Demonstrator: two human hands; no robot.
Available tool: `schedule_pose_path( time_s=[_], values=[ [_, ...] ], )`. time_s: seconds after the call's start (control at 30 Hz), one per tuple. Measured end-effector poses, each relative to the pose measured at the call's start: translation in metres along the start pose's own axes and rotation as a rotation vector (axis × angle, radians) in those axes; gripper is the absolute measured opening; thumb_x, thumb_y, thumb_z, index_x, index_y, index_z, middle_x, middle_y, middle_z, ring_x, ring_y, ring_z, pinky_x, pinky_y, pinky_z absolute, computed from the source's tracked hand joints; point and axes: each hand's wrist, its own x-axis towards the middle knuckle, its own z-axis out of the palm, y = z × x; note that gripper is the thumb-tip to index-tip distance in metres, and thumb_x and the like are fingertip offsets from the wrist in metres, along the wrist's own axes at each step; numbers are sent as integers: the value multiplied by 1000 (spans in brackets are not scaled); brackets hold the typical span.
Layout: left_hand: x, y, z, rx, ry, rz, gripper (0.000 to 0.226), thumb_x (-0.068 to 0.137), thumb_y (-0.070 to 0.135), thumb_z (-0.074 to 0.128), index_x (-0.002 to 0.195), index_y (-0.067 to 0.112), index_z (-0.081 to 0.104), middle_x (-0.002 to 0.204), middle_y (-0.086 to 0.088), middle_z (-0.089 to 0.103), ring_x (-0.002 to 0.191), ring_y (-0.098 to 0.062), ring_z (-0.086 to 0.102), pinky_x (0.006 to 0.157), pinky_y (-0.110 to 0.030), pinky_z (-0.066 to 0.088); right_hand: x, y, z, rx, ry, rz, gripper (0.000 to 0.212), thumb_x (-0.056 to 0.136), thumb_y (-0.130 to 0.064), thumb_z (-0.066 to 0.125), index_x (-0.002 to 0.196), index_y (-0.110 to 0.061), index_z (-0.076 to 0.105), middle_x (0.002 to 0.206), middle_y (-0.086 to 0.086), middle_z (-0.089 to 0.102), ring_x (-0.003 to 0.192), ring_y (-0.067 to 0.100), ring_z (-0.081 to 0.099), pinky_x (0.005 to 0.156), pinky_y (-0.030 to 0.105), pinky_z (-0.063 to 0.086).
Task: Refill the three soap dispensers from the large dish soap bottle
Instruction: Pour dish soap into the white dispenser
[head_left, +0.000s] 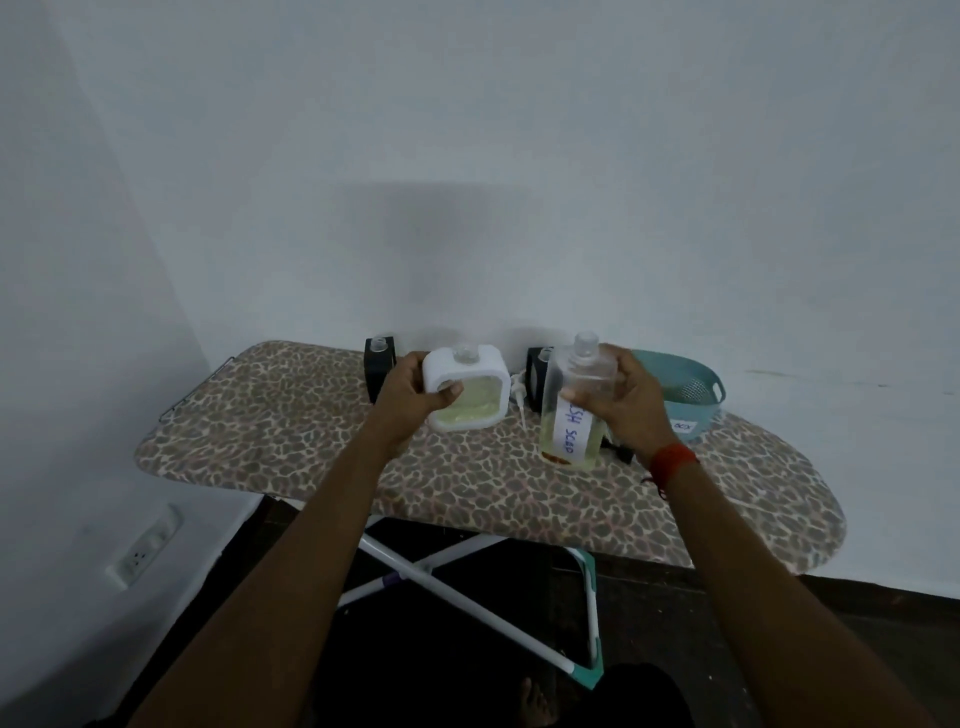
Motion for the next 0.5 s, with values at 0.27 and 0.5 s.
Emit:
schedule_pose_path(
  time_s=[0.27,0.5],
  values=[
    [0,-76,6,93,133,-114,46,84,6,80,124,10,58,118,-10,64,112,-32,64,80,-35,58,6,74,2,-124,-85,114,67,74,-9,87,134,-11,56,123,0,70,107,10,70,86,26,60],
    [4,-111,21,211,232,-155,56,84,14,81,134,4,56,129,-16,63,113,-31,63,89,-44,56,8,88,-3,-191,-81,97,66,74,-10,87,130,-19,53,120,-18,62,100,-13,64,72,8,52]
  ],
)
